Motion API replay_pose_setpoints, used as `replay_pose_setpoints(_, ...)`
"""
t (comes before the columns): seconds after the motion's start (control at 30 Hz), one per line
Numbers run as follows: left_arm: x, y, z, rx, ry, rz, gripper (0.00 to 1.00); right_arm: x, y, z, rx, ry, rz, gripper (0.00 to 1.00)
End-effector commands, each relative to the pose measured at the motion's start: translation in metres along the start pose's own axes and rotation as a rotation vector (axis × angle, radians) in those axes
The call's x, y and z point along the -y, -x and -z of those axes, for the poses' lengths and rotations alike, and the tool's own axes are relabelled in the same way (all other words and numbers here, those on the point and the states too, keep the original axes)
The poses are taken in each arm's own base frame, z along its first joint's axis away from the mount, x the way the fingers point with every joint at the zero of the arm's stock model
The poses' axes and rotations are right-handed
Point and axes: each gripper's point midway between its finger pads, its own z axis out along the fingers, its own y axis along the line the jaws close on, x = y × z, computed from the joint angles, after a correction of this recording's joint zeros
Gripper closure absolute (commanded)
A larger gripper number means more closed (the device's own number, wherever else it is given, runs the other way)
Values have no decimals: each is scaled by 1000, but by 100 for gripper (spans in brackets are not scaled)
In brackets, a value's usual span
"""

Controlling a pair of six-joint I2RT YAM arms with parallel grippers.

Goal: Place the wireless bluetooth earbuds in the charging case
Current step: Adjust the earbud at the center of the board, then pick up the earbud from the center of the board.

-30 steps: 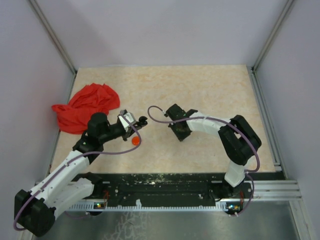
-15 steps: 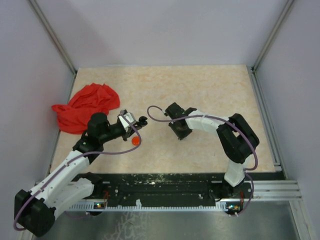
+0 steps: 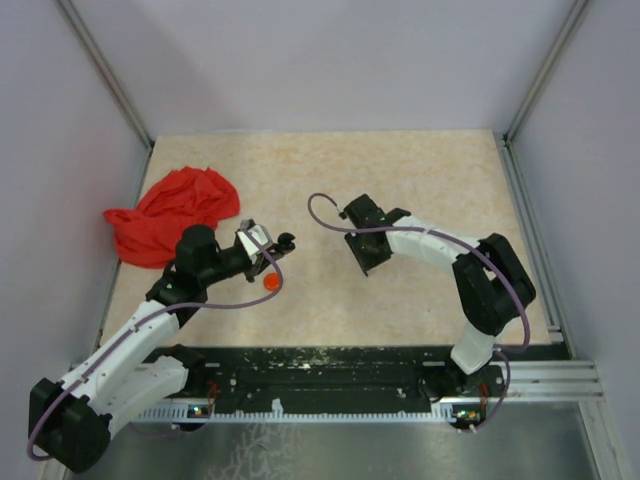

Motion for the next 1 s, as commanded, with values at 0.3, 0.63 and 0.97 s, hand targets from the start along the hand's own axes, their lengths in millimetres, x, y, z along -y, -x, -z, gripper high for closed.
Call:
replay_pose_setpoints(0.3,3,1,0,8,-16,8,100,-6,19,-1,54,126,-151,68)
replay_pose_setpoints(0.63,4,0,0,5,-17,10,100,0,12,-20,23,86,-164,71)
replay_pose_setpoints(0.97,4,1,0,7,-21,9,100,4,-3,-34,-38,51,-159,74)
